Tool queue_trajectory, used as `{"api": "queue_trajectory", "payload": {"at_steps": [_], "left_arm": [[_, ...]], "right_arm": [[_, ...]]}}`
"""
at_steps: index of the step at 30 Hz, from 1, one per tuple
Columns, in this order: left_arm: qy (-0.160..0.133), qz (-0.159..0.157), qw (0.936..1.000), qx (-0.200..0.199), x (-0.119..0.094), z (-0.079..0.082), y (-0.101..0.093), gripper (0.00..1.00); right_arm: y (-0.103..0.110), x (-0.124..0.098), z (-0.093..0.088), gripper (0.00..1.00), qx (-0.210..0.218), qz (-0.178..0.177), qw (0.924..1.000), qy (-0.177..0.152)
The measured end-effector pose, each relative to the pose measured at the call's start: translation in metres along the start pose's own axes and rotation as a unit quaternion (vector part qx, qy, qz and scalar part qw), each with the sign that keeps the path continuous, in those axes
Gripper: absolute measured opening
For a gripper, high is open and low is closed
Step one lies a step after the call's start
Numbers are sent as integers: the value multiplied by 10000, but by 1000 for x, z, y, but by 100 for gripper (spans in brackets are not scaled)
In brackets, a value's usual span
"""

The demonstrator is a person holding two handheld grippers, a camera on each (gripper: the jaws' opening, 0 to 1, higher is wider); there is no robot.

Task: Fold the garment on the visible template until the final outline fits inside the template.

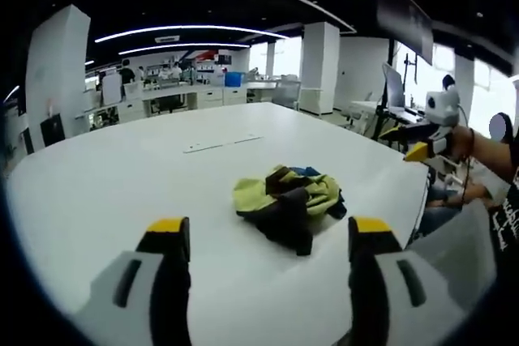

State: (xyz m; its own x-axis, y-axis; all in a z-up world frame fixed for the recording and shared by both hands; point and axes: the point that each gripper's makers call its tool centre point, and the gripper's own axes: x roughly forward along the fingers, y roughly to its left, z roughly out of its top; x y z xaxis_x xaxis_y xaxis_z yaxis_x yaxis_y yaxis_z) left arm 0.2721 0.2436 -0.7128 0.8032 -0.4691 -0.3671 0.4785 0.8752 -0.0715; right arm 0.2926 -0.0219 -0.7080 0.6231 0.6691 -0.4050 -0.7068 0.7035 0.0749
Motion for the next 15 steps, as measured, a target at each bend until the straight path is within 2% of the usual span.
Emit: {"api": "queue_trajectory", "payload": {"at_steps": [6, 8, 15], "left_arm": [[-141, -168, 9996, -159, 14, 5, -2, 71], [-242, -401, 9980, -433, 18, 8, -11, 69], [-184, -451, 9983, -320, 31, 6, -14, 62]], "right_arm": [[-2, 20, 3, 70, 4, 139, 9999, 44], [-2, 27, 3, 67, 18, 197, 9998, 77], [-3, 56, 7, 54, 11, 429, 9990, 95]]}}
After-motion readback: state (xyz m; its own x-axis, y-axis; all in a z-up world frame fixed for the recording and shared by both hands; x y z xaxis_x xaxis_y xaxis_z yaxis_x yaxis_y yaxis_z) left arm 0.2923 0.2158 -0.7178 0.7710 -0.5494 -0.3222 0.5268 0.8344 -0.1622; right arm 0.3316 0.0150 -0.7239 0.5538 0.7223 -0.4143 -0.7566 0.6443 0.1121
